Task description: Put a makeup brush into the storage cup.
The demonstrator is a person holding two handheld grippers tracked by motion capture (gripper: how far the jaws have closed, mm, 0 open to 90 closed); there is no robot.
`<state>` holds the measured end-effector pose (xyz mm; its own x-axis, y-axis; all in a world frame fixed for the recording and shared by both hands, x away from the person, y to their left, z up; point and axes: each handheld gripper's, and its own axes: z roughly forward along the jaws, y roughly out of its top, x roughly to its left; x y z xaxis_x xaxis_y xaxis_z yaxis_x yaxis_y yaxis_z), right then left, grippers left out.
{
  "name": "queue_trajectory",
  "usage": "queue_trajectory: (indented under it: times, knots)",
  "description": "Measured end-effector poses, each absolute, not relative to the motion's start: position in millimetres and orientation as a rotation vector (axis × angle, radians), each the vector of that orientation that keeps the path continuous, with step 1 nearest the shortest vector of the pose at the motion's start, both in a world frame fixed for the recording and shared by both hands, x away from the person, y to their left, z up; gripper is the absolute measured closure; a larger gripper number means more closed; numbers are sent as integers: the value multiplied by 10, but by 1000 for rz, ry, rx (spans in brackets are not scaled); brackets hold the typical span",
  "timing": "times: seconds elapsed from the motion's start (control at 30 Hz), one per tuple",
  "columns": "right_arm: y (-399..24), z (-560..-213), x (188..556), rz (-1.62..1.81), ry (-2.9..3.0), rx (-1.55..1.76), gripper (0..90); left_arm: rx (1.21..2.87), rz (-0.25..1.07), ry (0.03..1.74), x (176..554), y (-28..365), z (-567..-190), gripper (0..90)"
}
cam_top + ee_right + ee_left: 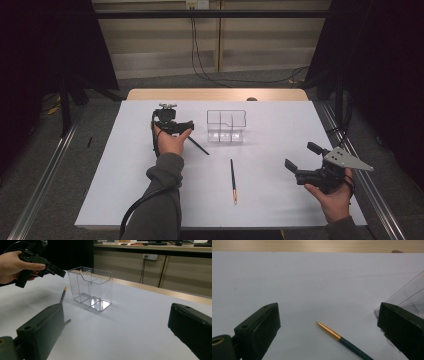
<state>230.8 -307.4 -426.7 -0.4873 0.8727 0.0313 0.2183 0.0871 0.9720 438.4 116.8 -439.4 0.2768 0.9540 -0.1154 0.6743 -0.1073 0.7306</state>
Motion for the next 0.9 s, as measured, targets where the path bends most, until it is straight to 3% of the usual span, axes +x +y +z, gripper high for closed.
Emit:
queue_trajectory:
  times: [0.9]
  knots:
    - [-3065,-4272,2308,1431,1785,1074,1,1930,364,1652,4561,1112,-4437,39]
